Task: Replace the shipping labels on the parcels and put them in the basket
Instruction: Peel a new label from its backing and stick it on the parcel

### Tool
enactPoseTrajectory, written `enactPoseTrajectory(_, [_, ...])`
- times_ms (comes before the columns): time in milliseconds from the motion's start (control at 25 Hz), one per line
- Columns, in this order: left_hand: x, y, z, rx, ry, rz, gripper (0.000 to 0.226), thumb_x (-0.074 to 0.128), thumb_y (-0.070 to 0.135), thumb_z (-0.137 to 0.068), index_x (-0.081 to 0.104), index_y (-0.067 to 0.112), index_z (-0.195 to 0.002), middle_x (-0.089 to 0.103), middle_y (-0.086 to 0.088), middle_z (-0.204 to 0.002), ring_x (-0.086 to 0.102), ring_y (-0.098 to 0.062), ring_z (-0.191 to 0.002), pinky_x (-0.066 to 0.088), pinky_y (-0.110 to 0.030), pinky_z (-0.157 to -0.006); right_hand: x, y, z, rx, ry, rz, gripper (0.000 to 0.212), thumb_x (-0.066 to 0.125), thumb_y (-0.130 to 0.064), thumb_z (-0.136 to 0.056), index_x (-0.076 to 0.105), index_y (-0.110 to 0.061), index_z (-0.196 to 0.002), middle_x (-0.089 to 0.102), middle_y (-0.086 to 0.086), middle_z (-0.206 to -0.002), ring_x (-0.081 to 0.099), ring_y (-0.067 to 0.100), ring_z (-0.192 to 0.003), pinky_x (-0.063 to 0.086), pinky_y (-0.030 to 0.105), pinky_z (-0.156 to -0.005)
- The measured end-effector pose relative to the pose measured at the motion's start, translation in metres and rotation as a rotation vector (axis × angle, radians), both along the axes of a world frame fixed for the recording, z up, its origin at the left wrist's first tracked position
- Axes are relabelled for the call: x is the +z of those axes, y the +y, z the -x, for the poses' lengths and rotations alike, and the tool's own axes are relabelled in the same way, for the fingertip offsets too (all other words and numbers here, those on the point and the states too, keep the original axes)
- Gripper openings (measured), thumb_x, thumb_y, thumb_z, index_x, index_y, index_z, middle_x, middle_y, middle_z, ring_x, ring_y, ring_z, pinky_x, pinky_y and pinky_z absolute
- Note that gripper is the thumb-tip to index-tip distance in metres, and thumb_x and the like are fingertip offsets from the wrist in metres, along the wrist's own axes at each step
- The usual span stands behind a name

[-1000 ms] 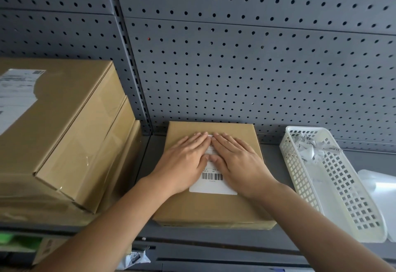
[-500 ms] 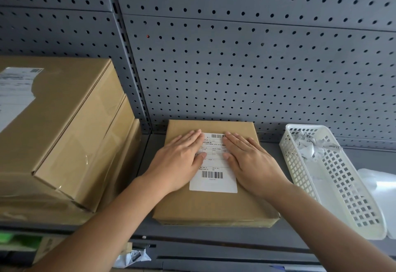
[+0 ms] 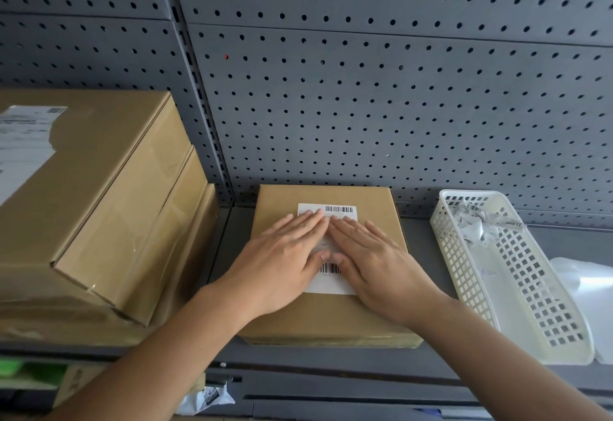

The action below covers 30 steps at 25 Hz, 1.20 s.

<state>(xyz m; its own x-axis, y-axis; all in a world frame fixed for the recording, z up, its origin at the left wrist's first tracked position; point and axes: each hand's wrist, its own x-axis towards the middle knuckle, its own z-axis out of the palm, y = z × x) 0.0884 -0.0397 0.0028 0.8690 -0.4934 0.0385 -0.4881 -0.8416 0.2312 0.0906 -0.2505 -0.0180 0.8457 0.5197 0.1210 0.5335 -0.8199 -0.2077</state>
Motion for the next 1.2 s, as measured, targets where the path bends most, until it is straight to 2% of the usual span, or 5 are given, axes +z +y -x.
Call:
enactPoseTrajectory(200, [-0.008, 0.005, 0.004, -0.013, 0.024, -0.048, 0.074, -0.001, 0.057, -0.098, 0.007, 0.022, -0.163, -0.001, 0.007, -0.170, -0.002, -0.001, -0.155, -0.001, -0.025, -0.127, -0.005, 0.002, 0.000, 0.012, -0.009, 0.050, 0.058, 0.015, -0.044, -0.103, 0.029, -0.021, -0.155, 0.024, -0.007, -0.162, 0.019, 0.007, -0.150, 0.014, 0.034, -0.124])
enactPoseTrajectory(560, [-0.010, 0.015, 0.008, 0.014, 0.028, -0.083, 0.080, -0.009, 0.063, -0.092, 0.002, 0.025, -0.162, -0.004, 0.011, -0.169, -0.007, 0.002, -0.153, -0.011, -0.019, -0.119, -0.002, -0.033, 0.005, -0.110, 0.007, 0.026, 0.058, 0.013, -0.047, -0.102, 0.030, -0.028, -0.154, 0.024, -0.018, -0.160, 0.013, -0.005, -0.147, 0.011, 0.030, -0.124])
enactPoseTrajectory(680, [-0.006, 0.018, 0.009, 0.039, 0.042, -0.090, 0.073, -0.002, 0.062, -0.098, 0.001, 0.027, -0.162, -0.007, 0.013, -0.168, -0.009, 0.003, -0.152, -0.012, -0.018, -0.119, -0.003, -0.042, 0.005, -0.142, 0.014, 0.026, 0.058, 0.013, -0.047, -0.102, 0.027, -0.029, -0.154, 0.021, -0.020, -0.160, 0.010, -0.008, -0.145, 0.010, 0.029, -0.124])
enactPoseTrajectory(920, [0.006, 0.019, 0.024, 0.024, 0.035, 0.000, 0.071, 0.006, 0.065, -0.100, 0.000, 0.029, -0.161, -0.010, 0.017, -0.166, -0.016, 0.010, -0.148, -0.018, -0.012, -0.114, 0.008, -0.023, 0.020, -0.092, -0.027, -0.048, 0.055, 0.020, -0.044, -0.104, 0.038, -0.022, -0.151, 0.034, -0.009, -0.158, 0.025, 0.002, -0.146, 0.014, 0.032, -0.124])
enactPoseTrajectory(1200, [-0.011, 0.009, 0.043, -0.058, 0.002, -0.029, 0.070, 0.013, 0.058, -0.103, 0.005, 0.024, -0.163, -0.005, 0.009, -0.170, -0.010, 0.003, -0.153, -0.010, -0.021, -0.122, 0.002, 0.003, 0.037, 0.050, -0.006, 0.003, 0.054, 0.023, -0.041, -0.105, 0.028, -0.021, -0.155, 0.026, -0.008, -0.162, 0.018, 0.004, -0.149, 0.017, 0.036, -0.123])
